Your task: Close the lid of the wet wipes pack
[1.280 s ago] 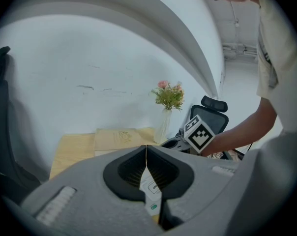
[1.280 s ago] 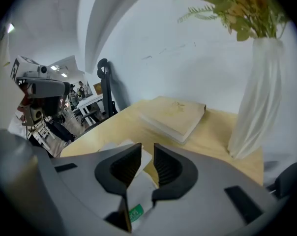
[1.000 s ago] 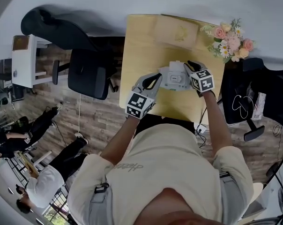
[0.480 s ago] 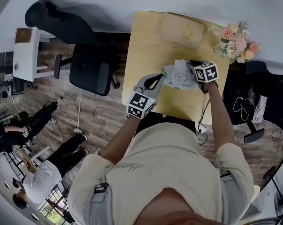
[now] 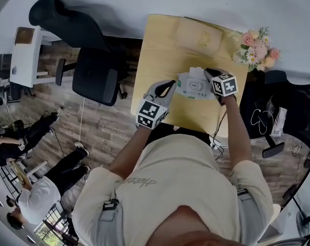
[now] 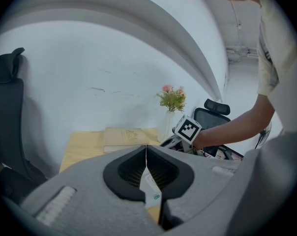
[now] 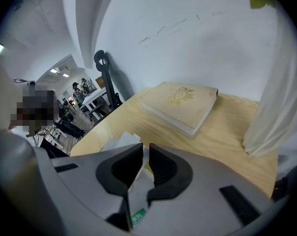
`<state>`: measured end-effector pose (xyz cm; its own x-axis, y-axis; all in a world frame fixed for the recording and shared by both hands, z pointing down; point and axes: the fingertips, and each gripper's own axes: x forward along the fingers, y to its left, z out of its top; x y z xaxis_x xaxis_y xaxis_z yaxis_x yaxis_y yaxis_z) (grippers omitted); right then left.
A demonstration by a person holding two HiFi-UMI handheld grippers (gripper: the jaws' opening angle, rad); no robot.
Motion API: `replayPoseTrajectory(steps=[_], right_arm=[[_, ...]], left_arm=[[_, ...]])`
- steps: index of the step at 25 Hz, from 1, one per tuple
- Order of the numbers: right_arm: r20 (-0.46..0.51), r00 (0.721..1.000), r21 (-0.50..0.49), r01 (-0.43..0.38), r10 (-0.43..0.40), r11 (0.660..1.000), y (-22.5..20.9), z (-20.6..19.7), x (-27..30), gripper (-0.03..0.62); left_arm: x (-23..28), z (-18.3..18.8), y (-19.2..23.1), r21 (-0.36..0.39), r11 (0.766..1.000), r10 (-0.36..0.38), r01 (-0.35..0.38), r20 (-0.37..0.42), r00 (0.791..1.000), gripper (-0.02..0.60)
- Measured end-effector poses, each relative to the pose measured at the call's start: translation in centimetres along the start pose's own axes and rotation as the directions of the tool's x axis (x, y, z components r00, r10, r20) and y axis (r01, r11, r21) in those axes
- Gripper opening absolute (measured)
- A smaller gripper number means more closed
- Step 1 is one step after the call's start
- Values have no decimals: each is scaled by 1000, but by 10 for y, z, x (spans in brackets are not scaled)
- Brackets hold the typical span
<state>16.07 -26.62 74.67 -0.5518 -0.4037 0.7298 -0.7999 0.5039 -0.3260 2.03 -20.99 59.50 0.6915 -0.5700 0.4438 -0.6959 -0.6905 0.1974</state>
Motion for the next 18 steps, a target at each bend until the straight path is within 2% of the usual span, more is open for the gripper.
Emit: replayPoseTrajectory(steps=[9,18], right_arm=[[29,999,-52,24,-22,998,18,-1,-19,37],[55,998,-81,13,-9,997,40,-8,-38,40]], left_arm=[[-12,8,3,-5,1000,-1,1,41,999,18],[-19,19,1,1,1000,-11,11,85,996,18]])
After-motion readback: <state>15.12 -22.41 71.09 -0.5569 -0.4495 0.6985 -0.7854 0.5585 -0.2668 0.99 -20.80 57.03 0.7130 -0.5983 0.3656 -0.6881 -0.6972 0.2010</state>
